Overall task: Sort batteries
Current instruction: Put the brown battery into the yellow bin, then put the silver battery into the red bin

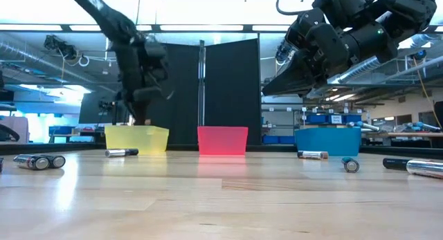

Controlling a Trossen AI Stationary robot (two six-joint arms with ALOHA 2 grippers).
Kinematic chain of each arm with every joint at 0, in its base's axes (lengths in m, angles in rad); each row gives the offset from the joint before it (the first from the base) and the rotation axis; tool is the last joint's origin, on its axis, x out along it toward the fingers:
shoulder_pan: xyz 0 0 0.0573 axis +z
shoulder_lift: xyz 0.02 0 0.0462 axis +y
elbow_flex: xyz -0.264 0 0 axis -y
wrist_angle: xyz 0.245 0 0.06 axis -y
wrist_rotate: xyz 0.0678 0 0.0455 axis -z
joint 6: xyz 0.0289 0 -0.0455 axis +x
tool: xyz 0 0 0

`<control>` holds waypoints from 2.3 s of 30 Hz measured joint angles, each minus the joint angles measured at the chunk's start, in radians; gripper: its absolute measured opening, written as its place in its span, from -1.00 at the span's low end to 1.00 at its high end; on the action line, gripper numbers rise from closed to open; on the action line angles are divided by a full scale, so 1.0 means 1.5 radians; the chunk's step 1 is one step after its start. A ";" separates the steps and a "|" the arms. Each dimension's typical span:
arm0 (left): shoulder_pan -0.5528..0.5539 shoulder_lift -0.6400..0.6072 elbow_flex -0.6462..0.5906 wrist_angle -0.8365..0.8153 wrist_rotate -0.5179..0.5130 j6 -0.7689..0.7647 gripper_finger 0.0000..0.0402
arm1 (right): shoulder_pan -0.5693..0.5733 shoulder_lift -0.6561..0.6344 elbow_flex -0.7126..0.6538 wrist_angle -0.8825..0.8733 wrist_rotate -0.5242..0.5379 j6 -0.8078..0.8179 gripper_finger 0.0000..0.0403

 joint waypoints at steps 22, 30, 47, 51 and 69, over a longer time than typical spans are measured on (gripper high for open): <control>0.022 0.145 0.000 0.064 0.020 0.030 -0.72 | 0.001 0.000 0.000 -0.001 0.000 0.016 -0.94; 0.021 0.143 0.000 0.070 0.021 0.029 -0.37 | -0.001 0.000 0.000 -0.003 0.001 0.032 -0.92; -0.012 -0.035 -0.045 0.152 -0.015 -0.007 -0.45 | -0.010 -0.012 0.000 -0.035 0.001 0.040 -0.72; -0.065 -0.135 -0.144 0.299 -0.015 -0.027 -0.71 | -0.010 -0.032 0.000 -0.095 0.042 0.074 -0.78; -0.330 -0.305 -0.446 0.868 -0.004 -0.056 -0.88 | 0.061 -0.033 0.000 -0.383 0.236 0.393 -0.39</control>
